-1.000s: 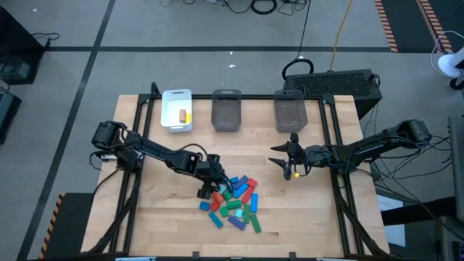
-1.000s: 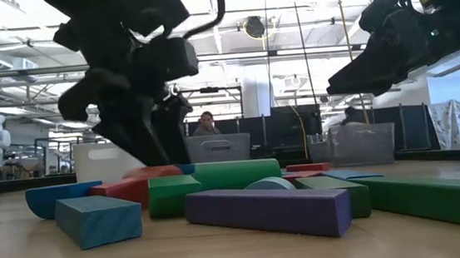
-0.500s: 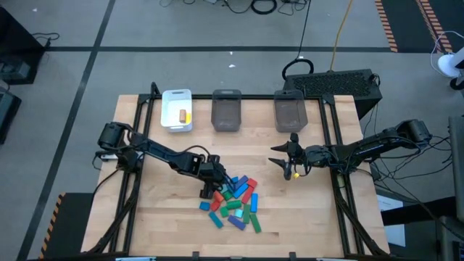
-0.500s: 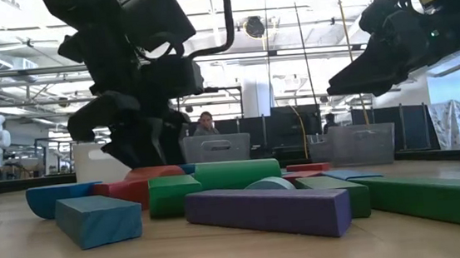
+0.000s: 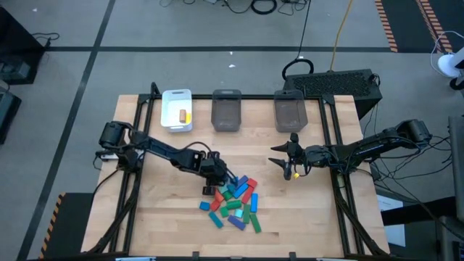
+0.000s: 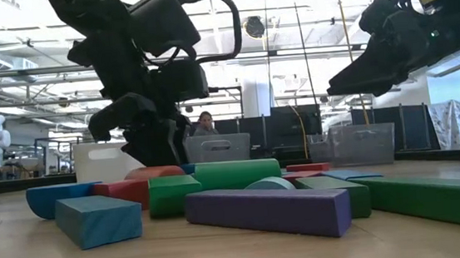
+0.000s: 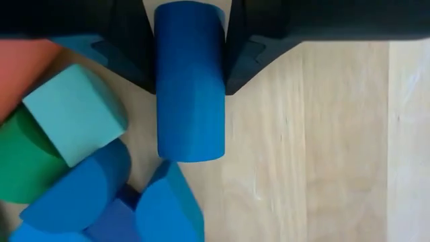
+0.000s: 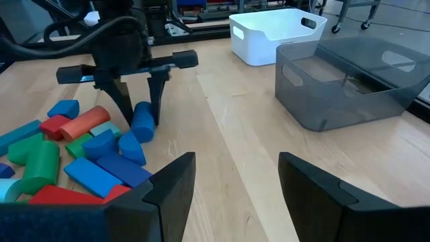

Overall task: Sort blocks by size
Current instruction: Put the blue cylindrical block into the white bin, then put the orange cylindrical block into the white bin

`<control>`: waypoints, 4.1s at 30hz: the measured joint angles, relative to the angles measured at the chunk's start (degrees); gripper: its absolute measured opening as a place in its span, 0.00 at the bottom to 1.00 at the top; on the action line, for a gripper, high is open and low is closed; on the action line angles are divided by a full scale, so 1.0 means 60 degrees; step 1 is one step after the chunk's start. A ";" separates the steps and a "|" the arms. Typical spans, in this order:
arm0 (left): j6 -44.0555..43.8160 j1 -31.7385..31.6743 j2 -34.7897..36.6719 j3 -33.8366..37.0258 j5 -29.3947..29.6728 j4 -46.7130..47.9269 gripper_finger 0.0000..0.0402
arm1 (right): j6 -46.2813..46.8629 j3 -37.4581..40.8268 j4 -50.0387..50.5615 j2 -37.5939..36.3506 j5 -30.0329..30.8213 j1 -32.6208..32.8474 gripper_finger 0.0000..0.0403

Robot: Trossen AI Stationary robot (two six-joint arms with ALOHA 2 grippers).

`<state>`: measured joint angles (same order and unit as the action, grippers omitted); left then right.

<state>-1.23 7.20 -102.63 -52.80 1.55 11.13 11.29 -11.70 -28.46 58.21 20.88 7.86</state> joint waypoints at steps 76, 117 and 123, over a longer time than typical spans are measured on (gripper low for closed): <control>0.3100 -1.0348 0.2255 -0.0007 0.0760 0.3649 0.38 | -0.0069 -0.0004 0.0242 0.0001 0.0006 0.0000 0.50; 0.1503 -0.1740 0.4460 -0.0750 -0.1454 0.5116 0.62 | -0.1322 -0.0004 -0.0442 -0.0001 0.0471 -0.0441 0.50; 0.1585 -0.0011 0.3474 -0.0736 -0.1260 0.3105 0.62 | -0.1225 -0.0004 -0.0412 -0.0003 0.0453 -0.0433 0.50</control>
<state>8.27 7.14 -81.79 -57.21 -6.01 29.76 3.94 -11.73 -30.94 58.19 23.60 5.26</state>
